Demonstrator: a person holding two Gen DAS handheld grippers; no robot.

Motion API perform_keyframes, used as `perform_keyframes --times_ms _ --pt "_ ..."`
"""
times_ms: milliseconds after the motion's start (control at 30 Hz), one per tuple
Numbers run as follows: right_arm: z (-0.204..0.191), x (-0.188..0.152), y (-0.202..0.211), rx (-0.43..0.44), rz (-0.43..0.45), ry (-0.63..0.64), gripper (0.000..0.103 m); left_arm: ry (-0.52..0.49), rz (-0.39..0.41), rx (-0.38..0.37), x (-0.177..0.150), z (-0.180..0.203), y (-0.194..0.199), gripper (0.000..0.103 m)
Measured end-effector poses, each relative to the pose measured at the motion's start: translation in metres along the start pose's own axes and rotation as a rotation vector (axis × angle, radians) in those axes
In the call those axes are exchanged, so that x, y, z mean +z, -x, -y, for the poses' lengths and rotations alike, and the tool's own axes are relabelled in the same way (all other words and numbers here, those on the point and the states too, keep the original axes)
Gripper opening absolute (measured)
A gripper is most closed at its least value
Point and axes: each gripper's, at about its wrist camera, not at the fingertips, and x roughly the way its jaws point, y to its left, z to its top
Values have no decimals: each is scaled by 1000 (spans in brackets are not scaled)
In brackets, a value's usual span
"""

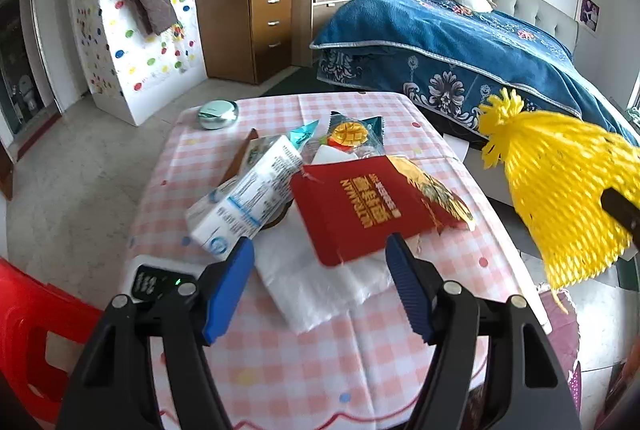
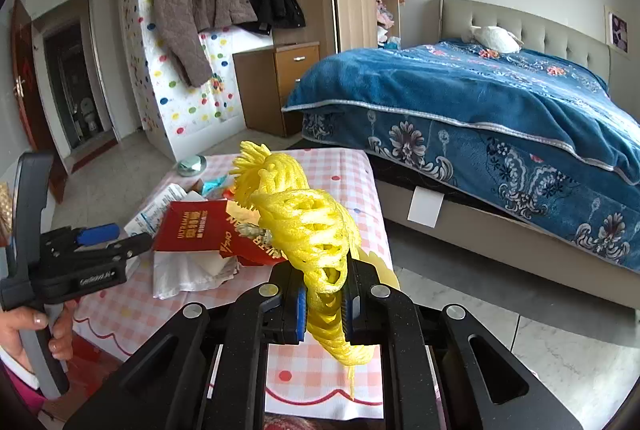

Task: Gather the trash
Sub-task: 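Lift the yellow net with the right gripper while the left gripper grasps the red box, then carry both items to the pink trash bin and release them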

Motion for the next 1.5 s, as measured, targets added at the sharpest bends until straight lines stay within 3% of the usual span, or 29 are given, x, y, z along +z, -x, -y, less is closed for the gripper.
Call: perform_keyframes --times_ms 467,567,733,933,1200,1500 --pt "-10 -7 -61 21 -150 -23 13 30 -80 -105 9 0 -46 65" --pt "-13 -12 -64 24 -169 -18 13 32 -70 -129 9 4 -43 52" --pt "-15 -19 -63 22 -191 -20 13 25 -46 -218 6 14 -31 18" --pt "-10 -26 -53 33 -205 -41 13 -43 -26 -233 -5 32 -11 8" --pt "-3 -29 -31 28 -165 -52 13 -88 39 -184 -23 29 20 2" --pt "30 -25 14 -35 -26 -144 12 -246 227 -222 -23 73 72 0"
